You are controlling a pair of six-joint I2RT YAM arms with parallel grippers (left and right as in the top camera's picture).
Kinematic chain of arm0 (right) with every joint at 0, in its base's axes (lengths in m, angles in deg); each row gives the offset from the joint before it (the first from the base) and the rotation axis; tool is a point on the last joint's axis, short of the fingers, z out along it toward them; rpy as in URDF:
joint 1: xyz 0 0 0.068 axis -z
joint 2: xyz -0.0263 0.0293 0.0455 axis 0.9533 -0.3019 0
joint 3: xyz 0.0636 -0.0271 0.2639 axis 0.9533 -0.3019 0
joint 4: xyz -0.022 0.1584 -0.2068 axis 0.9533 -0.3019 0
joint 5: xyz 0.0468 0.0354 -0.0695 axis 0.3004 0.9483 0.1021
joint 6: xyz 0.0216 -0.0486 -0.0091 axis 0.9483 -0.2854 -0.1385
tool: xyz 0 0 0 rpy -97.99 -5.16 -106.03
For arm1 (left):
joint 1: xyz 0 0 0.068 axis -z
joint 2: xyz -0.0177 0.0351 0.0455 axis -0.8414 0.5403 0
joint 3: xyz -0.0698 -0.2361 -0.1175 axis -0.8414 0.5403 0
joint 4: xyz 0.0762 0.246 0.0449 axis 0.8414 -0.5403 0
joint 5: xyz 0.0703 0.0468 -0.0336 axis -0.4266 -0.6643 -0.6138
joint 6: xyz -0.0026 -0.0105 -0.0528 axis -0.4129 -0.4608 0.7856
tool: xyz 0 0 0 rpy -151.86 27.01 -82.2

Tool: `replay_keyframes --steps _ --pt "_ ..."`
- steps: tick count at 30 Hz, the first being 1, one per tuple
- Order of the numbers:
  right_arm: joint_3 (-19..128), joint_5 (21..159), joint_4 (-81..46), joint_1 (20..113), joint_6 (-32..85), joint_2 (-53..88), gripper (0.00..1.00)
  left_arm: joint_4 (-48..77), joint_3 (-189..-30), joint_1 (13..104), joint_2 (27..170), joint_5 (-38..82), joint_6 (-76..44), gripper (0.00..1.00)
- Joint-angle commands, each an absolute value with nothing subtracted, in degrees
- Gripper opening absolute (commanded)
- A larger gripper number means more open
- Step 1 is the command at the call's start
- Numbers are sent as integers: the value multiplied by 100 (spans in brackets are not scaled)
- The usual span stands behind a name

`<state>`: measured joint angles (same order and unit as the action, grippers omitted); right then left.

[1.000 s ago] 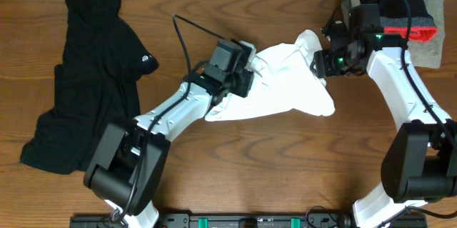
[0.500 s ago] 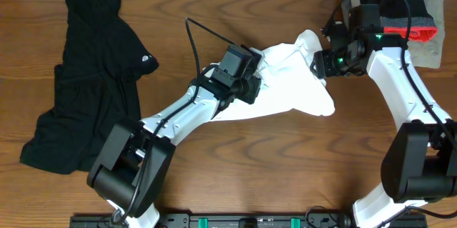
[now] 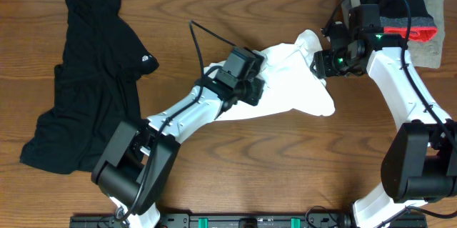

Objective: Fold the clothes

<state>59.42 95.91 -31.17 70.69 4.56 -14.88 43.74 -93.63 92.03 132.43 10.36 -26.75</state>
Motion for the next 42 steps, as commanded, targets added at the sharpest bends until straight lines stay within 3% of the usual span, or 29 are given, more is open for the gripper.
replay_keyframes --steps 1,9,10,12,19,27,35,42 --pt "6043 9595 -3121 7086 375 -1379 60 4341 -9540 9474 13057 1440 -2450 6" --pt "6043 9598 -3108 7086 375 -1379 60 4227 -9540 10209 13057 1576 -2457 6" --pt "6043 9598 -3099 7086 375 -1379 60 4229 -9540 10299 13057 1569 -2529 17" --pt "6043 9598 -3095 7086 375 -1379 60 4243 -9540 10388 13057 1460 -2697 98" --pt "6043 9598 -3095 7091 373 -1379 62 4267 -9540 10259 12942 1274 -2693 98" --pt "6159 9598 -2902 7110 329 -1405 68 3947 -9542 9317 11619 1276 -2505 98" --pt "7424 9552 -3128 7248 -36 -2154 71 2883 -9540 8141 10968 1276 -2428 98" --pt "8460 9534 -3591 7250 -340 -3326 74 2227 -9514 7781 11256 1272 -2433 98"
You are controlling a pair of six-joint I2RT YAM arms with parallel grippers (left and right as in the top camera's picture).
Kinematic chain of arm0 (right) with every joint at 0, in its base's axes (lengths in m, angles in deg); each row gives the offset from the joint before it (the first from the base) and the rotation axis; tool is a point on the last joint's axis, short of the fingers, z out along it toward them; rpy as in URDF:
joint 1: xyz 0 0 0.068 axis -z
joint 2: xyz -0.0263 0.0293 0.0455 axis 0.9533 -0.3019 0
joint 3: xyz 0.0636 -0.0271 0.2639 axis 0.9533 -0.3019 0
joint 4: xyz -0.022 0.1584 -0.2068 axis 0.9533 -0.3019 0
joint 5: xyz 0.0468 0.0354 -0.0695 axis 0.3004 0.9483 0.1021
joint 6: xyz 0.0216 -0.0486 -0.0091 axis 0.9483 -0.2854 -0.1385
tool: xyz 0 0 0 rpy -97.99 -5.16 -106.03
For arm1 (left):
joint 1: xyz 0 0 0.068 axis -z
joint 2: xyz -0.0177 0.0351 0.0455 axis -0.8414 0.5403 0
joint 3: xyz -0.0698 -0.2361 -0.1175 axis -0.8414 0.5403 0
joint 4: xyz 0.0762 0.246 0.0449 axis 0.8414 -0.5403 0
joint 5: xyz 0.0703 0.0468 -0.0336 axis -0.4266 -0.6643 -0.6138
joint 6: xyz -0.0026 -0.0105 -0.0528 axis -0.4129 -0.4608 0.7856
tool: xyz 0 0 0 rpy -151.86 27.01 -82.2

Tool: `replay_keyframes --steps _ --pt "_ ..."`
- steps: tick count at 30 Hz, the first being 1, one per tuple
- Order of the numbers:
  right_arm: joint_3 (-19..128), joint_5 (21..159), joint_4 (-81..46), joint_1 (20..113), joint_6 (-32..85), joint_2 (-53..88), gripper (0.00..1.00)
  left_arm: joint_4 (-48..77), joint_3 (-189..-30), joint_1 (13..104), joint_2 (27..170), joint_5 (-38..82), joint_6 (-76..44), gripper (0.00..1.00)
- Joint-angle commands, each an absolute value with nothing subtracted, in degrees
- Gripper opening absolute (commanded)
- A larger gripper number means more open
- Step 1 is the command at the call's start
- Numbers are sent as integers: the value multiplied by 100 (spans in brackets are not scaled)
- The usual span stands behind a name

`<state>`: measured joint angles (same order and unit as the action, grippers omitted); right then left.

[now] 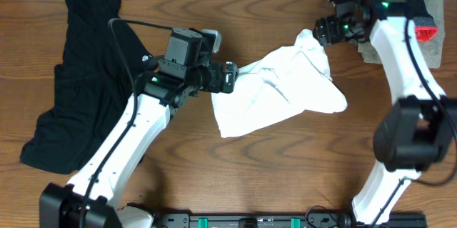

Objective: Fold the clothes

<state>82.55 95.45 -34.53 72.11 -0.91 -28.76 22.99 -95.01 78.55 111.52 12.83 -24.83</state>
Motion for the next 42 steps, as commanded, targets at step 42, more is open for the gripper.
replay_keyframes --steps 42 --pt "8246 11554 -4780 7801 -1081 -4692 75 2035 -9479 7728 11656 1136 -2590 98"
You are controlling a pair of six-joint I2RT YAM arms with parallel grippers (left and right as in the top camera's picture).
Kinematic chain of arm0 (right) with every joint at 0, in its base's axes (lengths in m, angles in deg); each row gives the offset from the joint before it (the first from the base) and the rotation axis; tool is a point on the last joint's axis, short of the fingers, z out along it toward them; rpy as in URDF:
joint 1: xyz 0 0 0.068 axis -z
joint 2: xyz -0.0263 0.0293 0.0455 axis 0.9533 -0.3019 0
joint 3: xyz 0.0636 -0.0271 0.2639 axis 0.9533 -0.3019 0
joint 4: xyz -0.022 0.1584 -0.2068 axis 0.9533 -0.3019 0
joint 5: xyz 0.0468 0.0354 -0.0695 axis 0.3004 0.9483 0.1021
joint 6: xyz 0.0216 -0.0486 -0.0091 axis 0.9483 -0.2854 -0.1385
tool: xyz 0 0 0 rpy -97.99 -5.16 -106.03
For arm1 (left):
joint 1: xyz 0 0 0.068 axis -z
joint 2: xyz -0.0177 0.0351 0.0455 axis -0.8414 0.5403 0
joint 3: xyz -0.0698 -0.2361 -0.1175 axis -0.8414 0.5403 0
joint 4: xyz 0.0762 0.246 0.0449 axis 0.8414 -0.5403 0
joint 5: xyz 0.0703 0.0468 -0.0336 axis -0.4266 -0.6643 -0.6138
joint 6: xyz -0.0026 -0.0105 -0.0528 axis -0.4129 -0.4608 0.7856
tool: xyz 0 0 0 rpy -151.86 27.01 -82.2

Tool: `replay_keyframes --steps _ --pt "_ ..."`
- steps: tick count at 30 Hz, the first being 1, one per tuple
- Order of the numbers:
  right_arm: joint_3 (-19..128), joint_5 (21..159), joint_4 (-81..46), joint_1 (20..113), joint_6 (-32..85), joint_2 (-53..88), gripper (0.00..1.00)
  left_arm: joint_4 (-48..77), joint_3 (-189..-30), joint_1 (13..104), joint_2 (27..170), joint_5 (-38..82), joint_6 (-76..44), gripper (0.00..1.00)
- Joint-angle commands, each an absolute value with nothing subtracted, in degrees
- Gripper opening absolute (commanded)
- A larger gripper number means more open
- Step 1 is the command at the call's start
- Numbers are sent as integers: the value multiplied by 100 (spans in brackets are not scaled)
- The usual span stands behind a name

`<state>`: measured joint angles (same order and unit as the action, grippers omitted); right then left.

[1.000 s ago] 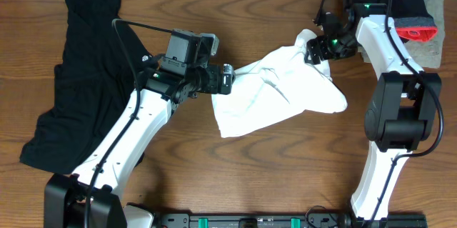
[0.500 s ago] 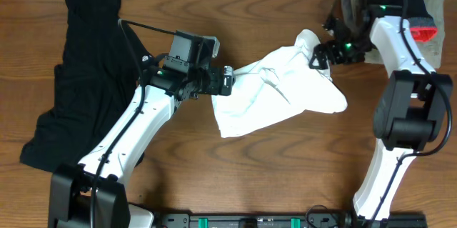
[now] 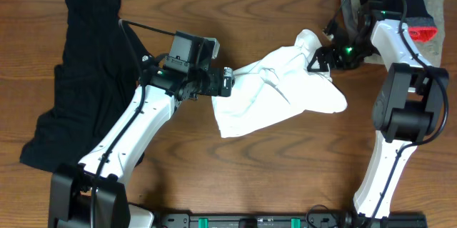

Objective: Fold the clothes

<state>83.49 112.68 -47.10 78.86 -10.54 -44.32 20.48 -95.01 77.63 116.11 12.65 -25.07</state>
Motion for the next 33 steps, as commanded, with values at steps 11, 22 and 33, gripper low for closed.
replay_keyframes --steps 11,22,33 --pt "8266 11547 -4883 7805 -1076 -4690 1 2037 -9479 7728 11656 1119 -2590 98" --pt "9380 11613 -5689 8116 -1083 -4677 1 2037 -9479 7527 11656 861 -2610 98" --pt "10484 11606 -6769 7812 -1083 -4677 1 2022 -9479 6747 11656 861 -2610 98"
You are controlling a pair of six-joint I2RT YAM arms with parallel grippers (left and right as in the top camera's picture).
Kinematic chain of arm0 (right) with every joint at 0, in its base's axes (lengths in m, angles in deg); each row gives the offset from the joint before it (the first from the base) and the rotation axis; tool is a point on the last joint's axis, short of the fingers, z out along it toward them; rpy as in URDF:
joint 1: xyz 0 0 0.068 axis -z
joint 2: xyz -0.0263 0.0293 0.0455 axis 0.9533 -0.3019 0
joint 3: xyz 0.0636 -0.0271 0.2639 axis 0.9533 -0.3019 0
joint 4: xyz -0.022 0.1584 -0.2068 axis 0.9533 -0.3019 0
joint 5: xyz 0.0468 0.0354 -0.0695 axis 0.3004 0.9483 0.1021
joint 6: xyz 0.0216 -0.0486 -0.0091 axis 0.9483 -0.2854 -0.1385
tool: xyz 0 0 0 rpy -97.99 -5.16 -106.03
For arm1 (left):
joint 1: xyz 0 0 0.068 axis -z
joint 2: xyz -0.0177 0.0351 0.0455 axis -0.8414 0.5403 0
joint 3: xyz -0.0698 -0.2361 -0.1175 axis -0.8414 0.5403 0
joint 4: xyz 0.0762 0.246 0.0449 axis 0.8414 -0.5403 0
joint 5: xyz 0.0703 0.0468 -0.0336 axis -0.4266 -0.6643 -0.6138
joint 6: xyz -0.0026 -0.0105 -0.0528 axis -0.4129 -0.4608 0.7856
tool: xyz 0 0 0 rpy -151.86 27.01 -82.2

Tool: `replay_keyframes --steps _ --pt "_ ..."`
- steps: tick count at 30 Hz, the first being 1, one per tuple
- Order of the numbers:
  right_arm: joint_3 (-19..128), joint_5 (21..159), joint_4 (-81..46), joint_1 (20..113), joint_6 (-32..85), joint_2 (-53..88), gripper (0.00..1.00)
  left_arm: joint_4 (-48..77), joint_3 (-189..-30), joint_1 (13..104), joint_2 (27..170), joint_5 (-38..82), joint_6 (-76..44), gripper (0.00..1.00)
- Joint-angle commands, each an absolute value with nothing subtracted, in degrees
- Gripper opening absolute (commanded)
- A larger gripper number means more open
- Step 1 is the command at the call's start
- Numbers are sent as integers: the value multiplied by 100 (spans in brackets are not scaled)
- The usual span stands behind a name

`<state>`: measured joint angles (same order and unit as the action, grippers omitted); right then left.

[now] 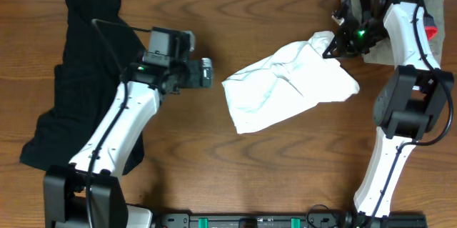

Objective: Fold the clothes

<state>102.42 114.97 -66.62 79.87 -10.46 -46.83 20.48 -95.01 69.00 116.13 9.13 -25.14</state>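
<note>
A white garment [285, 88] lies crumpled in a rough rectangle right of the table's middle. Its upper right corner is pinched in my right gripper [330, 48], which is shut on the cloth just in front of the folded stack. My left gripper [207, 73] hovers a little left of the garment's left edge, apart from it, fingers open and holding nothing. A black garment [82, 78] lies spread out along the left side, partly under the left arm.
A stack of folded clothes [432, 24] in grey, black and red sits in the far right corner behind the right arm. The wooden table [285, 178] shows bare between the two garments and along the front.
My left gripper has let go of the white garment's left corner and now sits further left. The right gripper, still holding the upper right corner, is further right, and the garment has shifted right with it.
First my left gripper was over the white garment's middle and the right at its upper right corner. Then the left held the left corner and the cloth was stretched between both grippers. Now only the right holds it, and the garment lies further right.
</note>
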Motion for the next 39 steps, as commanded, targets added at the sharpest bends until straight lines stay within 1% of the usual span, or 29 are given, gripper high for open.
replay_keyframes --steps 1,10,15,19,22,32,39 --pt "10552 11606 -6848 7746 -1083 -4677 1 2009 -9479 6692 11656 861 -2610 98" --pt "11426 11366 -7750 6920 -1078 -4675 1 1736 -9479 6554 11656 800 -2848 98" --pt "11870 11016 -8205 6265 -891 -4675 1 1692 -9479 6554 11656 332 -2846 98" --pt "11885 10690 -8203 5722 -547 -4594 1 1703 -9479 6463 11656 -77 -2846 98" --pt "11885 10524 -8203 5298 -359 -4589 1 1816 -9479 6198 11659 -278 -2844 98" --pt "11785 10030 -8061 4048 49 -4591 1 2374 -9479 5156 11667 -273 -2842 98" --pt "11048 9834 -7720 3220 229 -4591 1 2612 -9479 4780 11680 -273 -2844 98"
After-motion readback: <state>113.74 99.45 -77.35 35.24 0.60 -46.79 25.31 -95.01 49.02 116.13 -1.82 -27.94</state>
